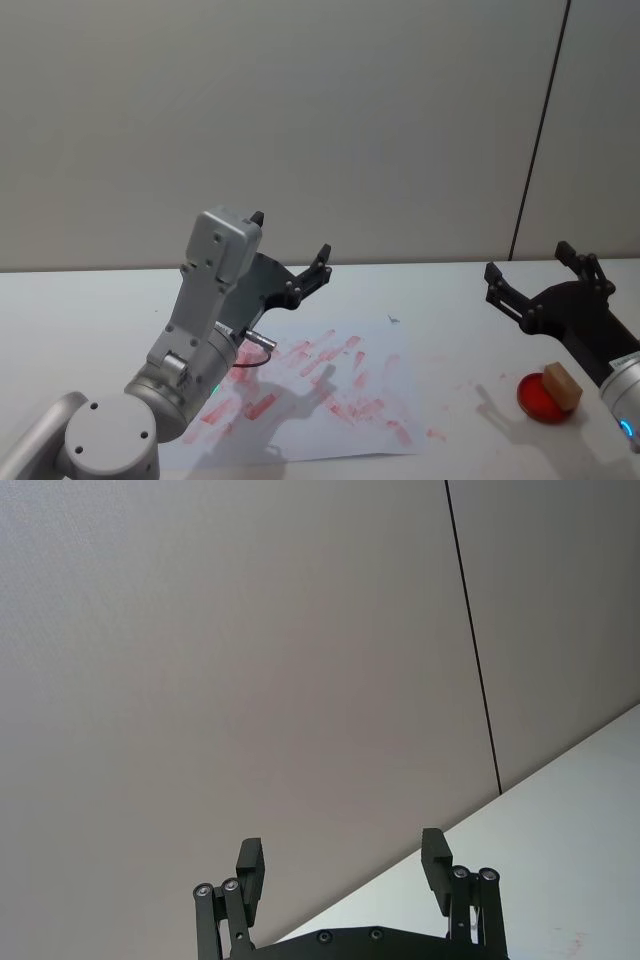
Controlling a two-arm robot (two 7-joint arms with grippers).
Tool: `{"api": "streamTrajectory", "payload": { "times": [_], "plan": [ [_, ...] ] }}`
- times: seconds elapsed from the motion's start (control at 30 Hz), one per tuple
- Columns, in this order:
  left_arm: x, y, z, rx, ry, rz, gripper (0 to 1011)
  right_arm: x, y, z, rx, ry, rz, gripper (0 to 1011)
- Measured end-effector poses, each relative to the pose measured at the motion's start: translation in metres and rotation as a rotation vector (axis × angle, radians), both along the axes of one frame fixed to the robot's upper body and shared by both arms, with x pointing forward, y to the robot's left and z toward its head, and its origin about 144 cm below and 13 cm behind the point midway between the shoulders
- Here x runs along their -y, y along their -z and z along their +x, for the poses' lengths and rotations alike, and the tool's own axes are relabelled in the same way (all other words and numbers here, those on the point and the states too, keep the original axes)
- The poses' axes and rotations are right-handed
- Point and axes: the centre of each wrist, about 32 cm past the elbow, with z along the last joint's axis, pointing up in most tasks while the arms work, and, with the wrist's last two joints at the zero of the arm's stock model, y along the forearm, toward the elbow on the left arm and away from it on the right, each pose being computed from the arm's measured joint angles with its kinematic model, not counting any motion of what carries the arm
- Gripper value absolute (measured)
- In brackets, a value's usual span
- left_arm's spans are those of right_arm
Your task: Use the one hand to pick up the stamp and affix it onto the A4 paper.
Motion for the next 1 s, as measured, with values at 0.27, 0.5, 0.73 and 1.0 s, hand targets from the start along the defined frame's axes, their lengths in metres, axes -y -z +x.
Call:
{"api": "streamTrajectory", "payload": {
  "times": [0.27, 0.5, 0.73, 1.0],
  "plan": [
    [0.0, 0.0, 0.0, 0.0, 0.0, 0.0, 1002, 0.0, 0.0, 0.0, 0.0, 0.0, 0.0, 1001],
    [0.0, 0.0, 0.0, 0.0, 0.0, 0.0, 1001, 0.0, 0.0, 0.0, 0.0, 0.0, 0.0, 1001],
    [0.0, 0.0, 0.0, 0.0, 0.0, 0.0, 1002, 0.0, 0.0, 0.0, 0.0, 0.0, 0.0, 1001],
    [0.0, 0.0, 0.0, 0.0, 0.0, 0.0, 1001, 0.0, 0.0, 0.0, 0.0, 0.0, 0.0, 1001]
  ]
}}
